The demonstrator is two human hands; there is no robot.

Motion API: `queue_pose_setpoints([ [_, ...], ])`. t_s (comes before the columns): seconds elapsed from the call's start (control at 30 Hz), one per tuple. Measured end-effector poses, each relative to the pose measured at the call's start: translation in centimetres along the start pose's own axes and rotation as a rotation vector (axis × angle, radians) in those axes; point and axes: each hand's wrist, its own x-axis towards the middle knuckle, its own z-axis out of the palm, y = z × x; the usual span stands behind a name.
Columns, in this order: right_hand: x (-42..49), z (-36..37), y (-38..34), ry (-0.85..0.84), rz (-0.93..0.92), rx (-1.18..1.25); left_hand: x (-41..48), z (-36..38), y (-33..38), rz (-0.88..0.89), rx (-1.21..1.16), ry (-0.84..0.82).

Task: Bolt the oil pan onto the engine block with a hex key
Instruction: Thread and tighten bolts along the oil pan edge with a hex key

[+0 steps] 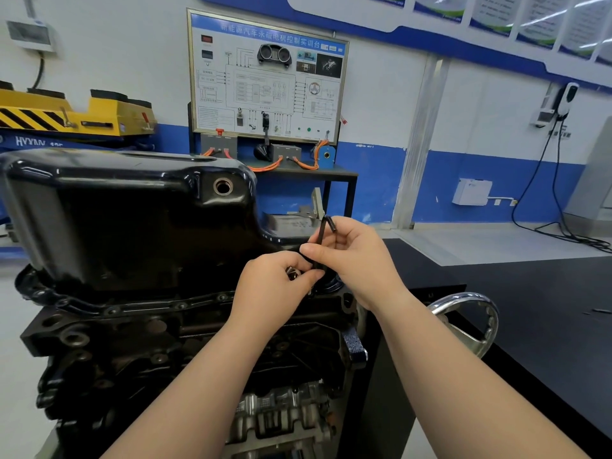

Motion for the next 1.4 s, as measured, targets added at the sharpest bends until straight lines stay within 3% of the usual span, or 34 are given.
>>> queue_pose_setpoints([
  [0.23, -0.5, -1.0, -0.4, -0.118, 0.001, 0.148, -0.1, 0.0, -0.1, 0.004, -0.006, 0.003],
  [0.6, -0.1, -0.2, 0.1, 0.061, -0.011, -0.016, -0.1, -0.1, 0.1, -0.002, -0.015, -0.006],
  [0.9, -0.8, -0.7, -0.3, -0.099, 0.002, 0.121, -0.1, -0.1, 0.0, -0.003, -0.004, -0.012],
  [1.2, -0.2, 0.1, -0.1, 0.073, 0.017, 0.003, -0.1, -0.2, 0.0, 0.009, -0.001, -0.005],
  [1.4, -0.4, -0.1, -0.3, -0.005, 0.023, 0.049, -0.1, -0.2, 0.0, 0.022, -0.001, -0.007],
])
